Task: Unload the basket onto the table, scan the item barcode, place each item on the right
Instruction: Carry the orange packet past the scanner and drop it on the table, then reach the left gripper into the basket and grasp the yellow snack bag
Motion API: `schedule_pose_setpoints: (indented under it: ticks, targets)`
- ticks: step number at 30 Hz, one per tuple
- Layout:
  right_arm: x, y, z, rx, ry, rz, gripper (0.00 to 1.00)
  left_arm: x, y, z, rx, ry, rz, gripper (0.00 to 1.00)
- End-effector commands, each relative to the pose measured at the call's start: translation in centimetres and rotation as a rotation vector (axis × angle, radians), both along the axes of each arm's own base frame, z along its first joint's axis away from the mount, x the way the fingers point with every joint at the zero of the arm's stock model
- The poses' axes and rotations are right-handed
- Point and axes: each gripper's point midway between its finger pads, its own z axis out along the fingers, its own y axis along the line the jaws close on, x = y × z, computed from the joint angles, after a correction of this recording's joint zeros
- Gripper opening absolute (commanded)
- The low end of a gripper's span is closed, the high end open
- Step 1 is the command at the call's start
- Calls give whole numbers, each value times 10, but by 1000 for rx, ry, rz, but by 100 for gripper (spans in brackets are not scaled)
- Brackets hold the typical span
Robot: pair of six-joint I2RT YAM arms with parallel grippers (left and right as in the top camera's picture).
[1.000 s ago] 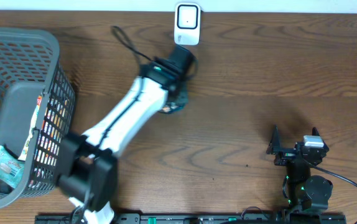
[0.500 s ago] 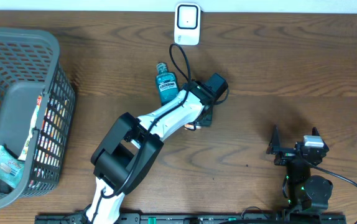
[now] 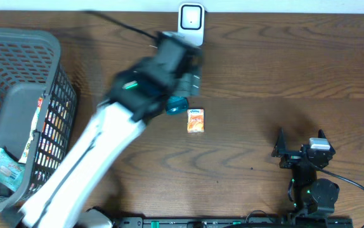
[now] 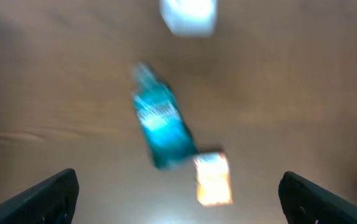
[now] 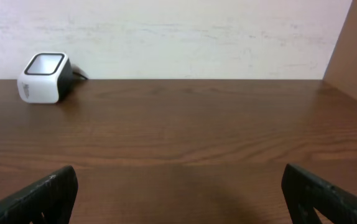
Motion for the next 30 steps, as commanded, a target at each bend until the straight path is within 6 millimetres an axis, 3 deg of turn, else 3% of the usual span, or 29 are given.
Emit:
schedule_pose_setpoints:
  ticks: [1, 4, 7, 11, 15, 18, 22, 23, 30]
  targets:
    - [0, -1, -2, -7, 6, -5, 99, -6, 84, 60, 85, -194, 228, 98]
    - [0, -1, -2, -7, 6, -5, 99, -20, 140, 89, 60, -272, 381, 98]
    - [0, -1, -2, -7, 6, -5, 99, -38, 193, 96, 18, -285, 574, 98]
    - [0, -1, -2, -7, 6, -5, 99, -69, 267, 77, -73, -226, 957, 98]
    - [0, -1, -2, -7, 6, -5, 99, -106, 319, 37, -230, -155, 1406, 98]
    - [0, -1, -2, -7, 6, -5, 99, -120, 341, 6, -372, -103, 1666, 98]
    - [0, -2, -2, -7, 6, -5, 99, -123, 361, -29, -528, -31, 1884, 98]
    - [0, -1, -2, -7, 6, -5, 99, -119, 368, -45, -607, 15, 1968, 98]
    - [0, -1, -2, -7, 6, -5, 99, -101, 378, -102, -751, 177, 2204, 97]
